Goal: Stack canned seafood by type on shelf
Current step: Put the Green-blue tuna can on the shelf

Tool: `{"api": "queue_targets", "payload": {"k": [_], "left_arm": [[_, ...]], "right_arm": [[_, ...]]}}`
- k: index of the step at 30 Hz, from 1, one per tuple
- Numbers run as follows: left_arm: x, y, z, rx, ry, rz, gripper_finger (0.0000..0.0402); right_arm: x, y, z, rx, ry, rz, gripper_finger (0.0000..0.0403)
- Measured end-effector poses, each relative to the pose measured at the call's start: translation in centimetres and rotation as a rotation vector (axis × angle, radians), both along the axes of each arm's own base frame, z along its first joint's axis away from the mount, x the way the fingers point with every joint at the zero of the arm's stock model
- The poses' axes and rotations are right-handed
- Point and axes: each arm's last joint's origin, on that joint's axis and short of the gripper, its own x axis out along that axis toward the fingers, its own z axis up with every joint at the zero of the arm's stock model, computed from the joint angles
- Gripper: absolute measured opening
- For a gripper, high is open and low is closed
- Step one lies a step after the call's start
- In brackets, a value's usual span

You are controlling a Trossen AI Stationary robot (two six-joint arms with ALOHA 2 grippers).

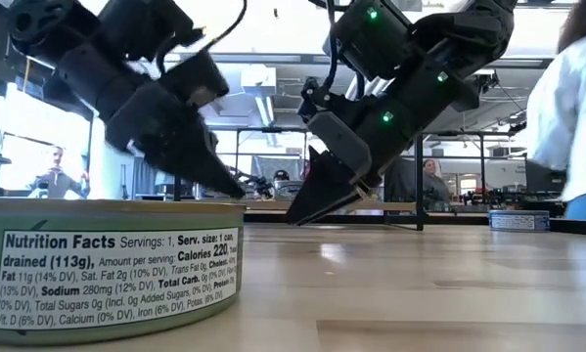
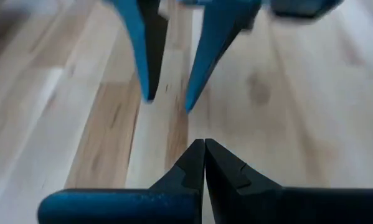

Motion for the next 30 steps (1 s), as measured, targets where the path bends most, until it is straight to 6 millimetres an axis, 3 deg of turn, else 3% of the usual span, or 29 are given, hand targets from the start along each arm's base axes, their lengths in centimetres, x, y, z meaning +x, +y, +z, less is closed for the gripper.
{"api": "queue_targets", "payload": {"k": [4,9,14,16,22,30], "left_arm": [[-1.1,-0.6,2.1,-0.035,-0.013,-0.004,0.0003],[-4.5,-1.4,3.5,-0.061,0.138,0.086,0.0003],[-7.9,-1.9,2.5,-0.159,0.300,0.198,0.0003],[-8.4,-2.0,1.6,-0.187,0.297,0.222,0.0003],[-8.8,-1.2,-0.8,-0.135,0.163,0.298,0.0003],[-5.9,0.7,-1.0,-0.015,-0.007,0.267,0.0003]], "right_arm": [[0.4,-0.4,-0.2,-0.005,-0.033,0.006,0.0144],[1.4,-1.6,-1.2,0.013,-0.103,-0.020,0.0144],[1.8,-2.5,-2.6,0.024,-0.104,-0.031,0.0144],[1.9,-2.7,-2.7,0.034,-0.116,-0.028,0.0144],[2.1,-2.8,-2.9,0.014,-0.123,0.001,0.0144],[1.0,-2.3,-0.1,0.020,-0.058,0.053,0.0144]]}}
